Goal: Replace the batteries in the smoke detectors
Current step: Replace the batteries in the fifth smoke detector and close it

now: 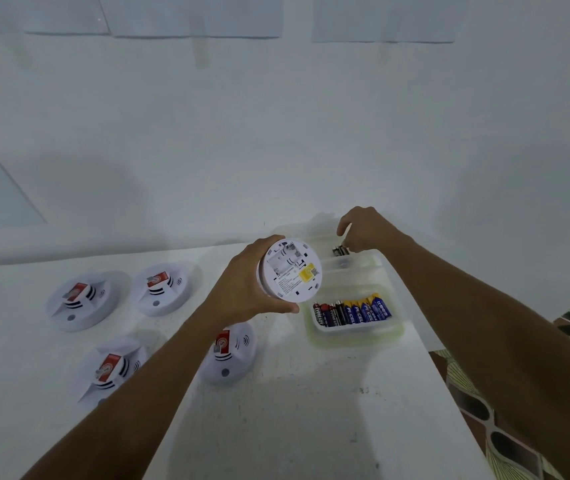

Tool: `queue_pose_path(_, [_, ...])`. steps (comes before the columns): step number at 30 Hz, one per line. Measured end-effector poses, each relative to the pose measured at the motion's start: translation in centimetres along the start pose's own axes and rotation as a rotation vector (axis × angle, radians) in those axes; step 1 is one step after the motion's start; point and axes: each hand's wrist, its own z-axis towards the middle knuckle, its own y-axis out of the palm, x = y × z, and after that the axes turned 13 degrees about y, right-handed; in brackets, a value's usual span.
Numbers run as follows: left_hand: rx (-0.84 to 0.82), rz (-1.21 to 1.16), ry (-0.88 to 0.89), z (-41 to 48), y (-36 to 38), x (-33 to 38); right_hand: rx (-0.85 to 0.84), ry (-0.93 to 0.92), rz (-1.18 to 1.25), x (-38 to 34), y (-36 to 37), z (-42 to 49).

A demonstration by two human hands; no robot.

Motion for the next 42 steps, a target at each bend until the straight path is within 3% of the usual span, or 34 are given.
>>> queue_pose_path(10, [0.022, 0.003, -0.011, -0.7, -0.6, -0.5, -0.051, 0.013, 0.033, -1.4, 1.7, 0.0])
queue_pose_path(15, [0.042, -0.012, -0.005, -0.8, -0.8, -0.1, 0.086, -0.008, 0.317, -1.1, 1.0, -1.4])
queue_pose_path(17, [0.052, -0.014, -0.002, -1.0, -0.9, 0.1, 0.147, -0.048, 0.567, -1.8, 0.3, -3.3])
queue_pose_path(20, [0.066, -0.024, 0.000, -1.2, -1.1, 0.5, 0.124, -0.147, 0.887, -3.1, -0.2, -7.4])
queue_pose_path(22, [0.071, -0.019, 0.009, -1.4, -1.1, 0.8, 0.096, -0.217, 0.946, -4.0, 0.6, -10.0])
queue_pose_path(25, [0.072, -0.014, 0.028, -1.7, -1.0, 1.4, 0.111, -0.259, 0.918, -5.0, 3.0, -12.4])
queue_pose_path(29, [0.061, 0.000, 0.044, -2.3, -1.2, 2.1, 0.265, -0.233, 0.874, -5.6, 5.5, -13.5])
queue_pose_path(32, [0.075, 0.020, 0.045, -2.8, -1.5, 2.3, 0.339, -0.317, 0.853, -6.3, 7.0, -14.2])
queue_pose_path(37, [0.102, 0.014, 0.051, -3.4, -2.0, 1.9, 0.539, -0.466, 0.563, -6.3, 8.8, -15.8])
queue_pose_path(40, [0.103, 0.017, 0.029, -3.6, -2.4, 1.7, 0.524, -0.528, 0.387, -5.8, 9.1, -15.7])
queue_pose_path(42, [0.086, 0.017, 0.017, -3.5, -2.7, 1.4, 0.453, -0.575, 0.403, -5.5, 8.0, -14.9])
